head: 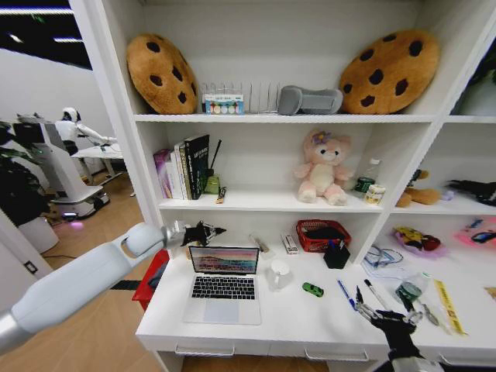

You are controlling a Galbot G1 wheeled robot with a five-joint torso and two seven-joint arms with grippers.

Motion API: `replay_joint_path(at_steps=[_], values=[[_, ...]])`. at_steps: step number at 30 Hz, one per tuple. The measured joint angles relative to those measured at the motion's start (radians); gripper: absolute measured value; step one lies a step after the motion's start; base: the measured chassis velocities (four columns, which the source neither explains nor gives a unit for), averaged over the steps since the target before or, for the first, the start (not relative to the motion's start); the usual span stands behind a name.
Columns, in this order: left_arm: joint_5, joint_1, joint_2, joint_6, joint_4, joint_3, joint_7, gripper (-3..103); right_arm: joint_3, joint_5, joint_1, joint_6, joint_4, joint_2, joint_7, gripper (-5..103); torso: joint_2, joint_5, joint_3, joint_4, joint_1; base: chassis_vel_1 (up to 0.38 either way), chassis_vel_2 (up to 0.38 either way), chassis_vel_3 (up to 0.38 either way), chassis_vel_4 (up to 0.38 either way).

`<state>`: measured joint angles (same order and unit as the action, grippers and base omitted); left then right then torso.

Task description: Organize the objects on the table.

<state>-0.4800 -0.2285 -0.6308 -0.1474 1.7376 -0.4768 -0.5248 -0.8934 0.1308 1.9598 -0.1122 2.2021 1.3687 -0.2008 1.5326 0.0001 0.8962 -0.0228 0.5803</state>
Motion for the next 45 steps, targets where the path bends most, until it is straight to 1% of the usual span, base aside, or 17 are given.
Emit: replay_joint_path(at_steps=[4,5,6,8,9,12,13,14,15,17,18,20,22,24,32,39,45], values=[[0.003,0.006,-0.002,0.002,-0.006,-0.010,-0.014,0,-0.003,0.000,-0.001,-0.007,-0.005,0.000,0.000,100,0.000,0.0000,0.000,0.0000,0.000,0.000,0.000,0.000,0.000],[0.015,0.022,0.001,0.008,-0.019,-0.029,-0.057,0,-0.012,0.004,-0.002,-0.014,-0.012,0.002,0.000,100,0.000,0.0000,0.000,0.0002,0.000,0.000,0.000,0.000,0.000],[0.015,0.022,0.001,0.008,-0.019,-0.029,-0.057,0,-0.012,0.004,-0.002,-0.014,-0.012,0.002,0.000,100,0.000,0.0000,0.000,0.0002,0.000,0.000,0.000,0.000,0.000],[0.042,0.064,0.005,0.033,-0.043,-0.069,-0.103,0,-0.020,0.009,-0.002,-0.025,-0.022,0.006,0.002,100,0.000,0.0001,0.000,0.0003,0.000,0.000,0.000,0.000,0.000],[0.057,0.083,0.003,0.045,-0.053,-0.089,-0.117,0,-0.023,0.010,-0.002,-0.029,-0.026,0.009,0.003,100,0.000,-0.0001,0.000,0.0003,0.000,0.000,0.000,0.000,0.000],[0.073,0.096,-0.002,0.053,-0.063,-0.102,-0.124,0,-0.024,0.011,-0.002,-0.031,-0.029,0.012,0.004,100,0.000,-0.0001,0.000,0.0003,0.000,0.000,0.000,0.000,0.000],[0.104,0.108,-0.014,0.066,-0.079,-0.119,-0.135,0,-0.024,0.011,-0.003,-0.036,-0.037,0.016,0.006,100,0.000,0.0000,0.000,0.0002,0.000,0.000,0.000,0.000,0.000],[0.143,0.130,-0.033,0.083,-0.105,-0.141,-0.162,0,-0.024,0.011,-0.003,-0.041,-0.043,0.020,0.008,100,0.000,-0.0001,0.000,0.0001,0.000,0.000,0.000,0.000,0.000],[0.143,0.130,-0.033,0.083,-0.105,-0.141,-0.162,0,-0.024,0.011,-0.003,-0.041,-0.043,0.020,0.008,100,0.000,-0.0001,0.000,0.0001,0.000,0.000,0.000,0.000,0.000],[0.176,0.162,-0.042,0.099,-0.119,-0.173,-0.203,0,-0.030,0.015,-0.001,-0.047,-0.049,0.020,0.010,100,0.000,-0.0001,0.000,0.0002,0.000,0.000,0.000,0.000,0.000],[0.176,0.162,-0.042,0.099,-0.119,-0.173,-0.203,0,-0.030,0.015,-0.001,-0.047,-0.049,0.020,0.010,100,0.000,-0.0001,0.000,0.0002,0.000,0.000,0.000,0.000,0.000],[0.196,0.187,-0.040,0.107,-0.115,-0.187,-0.258,0,-0.039,0.023,0.000,-0.051,-0.055,0.018,0.012,100,0.000,-0.0001,0.000,0.0002,0.000,0.000,0.000,0.000,0.000],[0.198,0.197,-0.036,0.107,-0.108,-0.193,-0.273,0,-0.041,0.025,0.000,-0.053,-0.056,0.018,0.012,100,0.000,-0.0001,0.000,0.0001,0.000,0.000,0.000,0.000,0.000],[0.194,0.219,-0.024,0.109,-0.081,-0.203,-0.305,0,-0.047,0.029,-0.001,-0.057,-0.059,0.018,0.013,100,0.000,-0.0001,0.000,0.0003,0.000,0.000,0.000,0.000,0.000],[0.225,0.232,-0.003,0.109,-0.009,-0.213,-0.350,0,-0.048,0.031,0.000,-0.065,-0.061,0.022,0.015,100,0.000,0.0001,0.000,0.0002,0.000,0.000,0.000,0.000,0.000],[0.252,0.188,0.029,0.099,0.068,-0.210,-0.365,0,-0.063,0.038,0.015,-0.078,-0.059,0.027,0.019,100,0.000,-0.0003,0.000,0.0002,0.000,0.000,0.000,0.000,0.000],[0.218,0.173,0.043,0.083,0.095,-0.161,-0.363,0,-0.067,0.040,0.023,-0.085,-0.058,0.034,0.021,100,0.000,-0.0001,0.000,0.0003,0.000,0.000,0.000,0.000,0.000]])
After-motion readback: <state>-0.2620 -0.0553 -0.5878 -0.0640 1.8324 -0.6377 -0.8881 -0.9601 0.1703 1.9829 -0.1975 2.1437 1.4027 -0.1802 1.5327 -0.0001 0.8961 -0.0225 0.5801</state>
